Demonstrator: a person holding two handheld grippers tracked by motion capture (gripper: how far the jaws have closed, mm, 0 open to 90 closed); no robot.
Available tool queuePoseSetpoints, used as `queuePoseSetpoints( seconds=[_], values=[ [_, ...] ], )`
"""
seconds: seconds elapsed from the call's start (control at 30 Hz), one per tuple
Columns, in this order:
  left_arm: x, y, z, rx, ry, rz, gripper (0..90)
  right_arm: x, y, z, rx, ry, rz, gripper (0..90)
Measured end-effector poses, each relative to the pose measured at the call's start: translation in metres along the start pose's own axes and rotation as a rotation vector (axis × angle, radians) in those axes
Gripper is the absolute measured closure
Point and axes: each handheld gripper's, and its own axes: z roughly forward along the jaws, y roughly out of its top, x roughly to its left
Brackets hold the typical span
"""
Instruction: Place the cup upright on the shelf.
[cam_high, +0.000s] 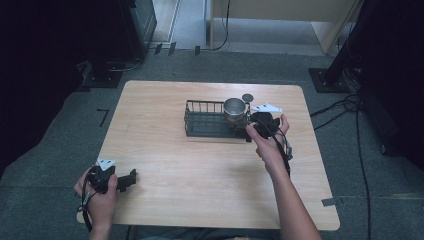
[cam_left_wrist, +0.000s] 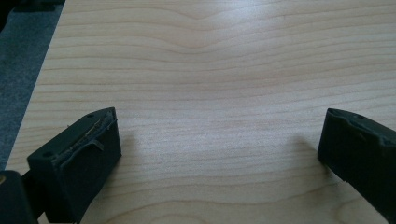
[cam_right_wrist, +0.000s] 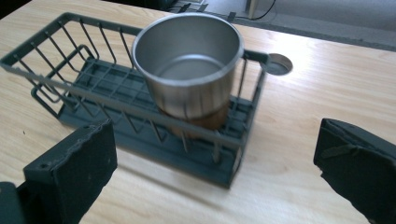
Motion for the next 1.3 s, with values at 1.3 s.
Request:
queuePoseSetpoints(
  seconds=[1.3],
  values=[
    [0.0, 0.0, 0.0, 0.0, 0.0, 0.001, 0.0, -0.08, -0.141, -0.054, 0.086, -0.176, 0.101, 0.0]
  ],
)
